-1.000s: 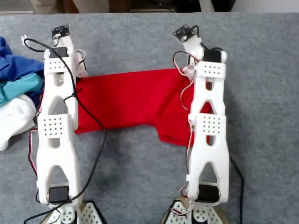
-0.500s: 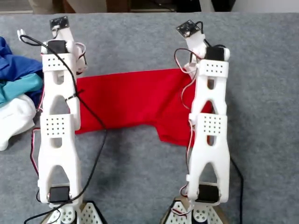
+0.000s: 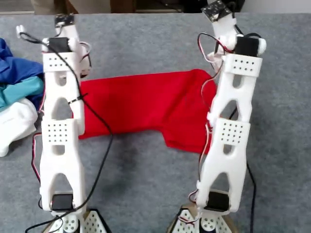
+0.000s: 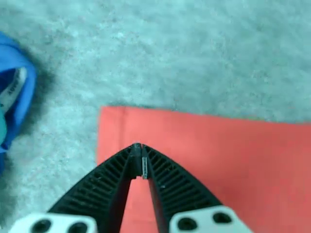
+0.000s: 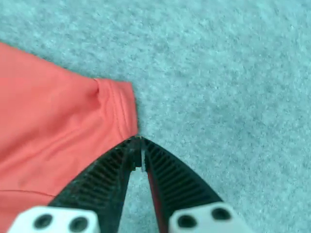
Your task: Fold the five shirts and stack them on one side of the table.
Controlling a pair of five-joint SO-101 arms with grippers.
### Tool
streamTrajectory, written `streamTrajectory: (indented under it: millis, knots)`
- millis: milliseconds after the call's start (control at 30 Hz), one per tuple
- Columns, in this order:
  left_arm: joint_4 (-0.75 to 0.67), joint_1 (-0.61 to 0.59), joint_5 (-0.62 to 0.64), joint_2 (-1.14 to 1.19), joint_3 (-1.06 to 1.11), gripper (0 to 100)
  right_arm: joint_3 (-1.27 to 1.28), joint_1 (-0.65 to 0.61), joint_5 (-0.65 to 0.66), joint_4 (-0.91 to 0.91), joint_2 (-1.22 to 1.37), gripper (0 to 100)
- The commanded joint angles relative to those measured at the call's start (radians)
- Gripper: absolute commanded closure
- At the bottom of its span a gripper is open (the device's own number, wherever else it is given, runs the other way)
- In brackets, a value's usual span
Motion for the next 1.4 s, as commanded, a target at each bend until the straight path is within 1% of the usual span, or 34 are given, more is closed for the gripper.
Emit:
streamTrajectory:
  millis: [0,133,233,333,433,500,633,733,800,900,1000,1200,1367]
  knots:
    - [0.014,0.057,-0.011,-0.191,0.192,98,-0.036,0.019,-0.006,0.020,-0.081,99.2]
    - [0.002,0.049,-0.012,-0.335,0.405,98,-0.033,0.024,-0.028,0.023,-0.084,99.2]
    - [-0.021,0.032,-0.012,-0.361,0.496,98,0.056,0.031,-0.041,0.026,-0.136,99.2]
    - [-0.091,0.029,-0.006,-0.349,0.565,98,0.292,0.033,-0.049,0.023,-0.277,99.2]
    - [-0.175,0.037,0.003,-0.354,0.609,98,0.575,0.033,-0.034,0.017,-0.455,99.2]
    - [-0.201,0.048,0.017,-0.354,0.617,98,0.743,0.031,-0.011,-0.009,-0.556,99.2]
    - [-0.216,0.043,0.015,-0.344,0.634,98,1.084,0.041,-0.009,-0.158,-0.697,99.2]
    - [-0.302,0.031,0.017,-0.344,0.709,98,1.353,0.041,-0.009,-0.308,-0.786,99.2]
    - [-0.365,0.012,0.023,-0.344,0.756,98,1.515,0.033,-0.009,-0.431,-0.835,99.2]
    - [-0.413,0.000,0.086,-0.346,0.776,98,1.722,0.031,-0.012,-0.649,-0.852,99.2]
    - [-0.437,0.002,0.110,-0.346,0.787,98,1.791,0.030,-0.044,-0.752,-0.831,99.2]
    - [-0.433,0.006,0.127,-0.344,0.796,98,1.748,0.028,-0.052,-0.787,-0.808,99.2]
    - [-0.494,0.009,0.123,-0.344,0.878,98,1.739,0.038,-0.044,-0.769,-0.717,99.2]
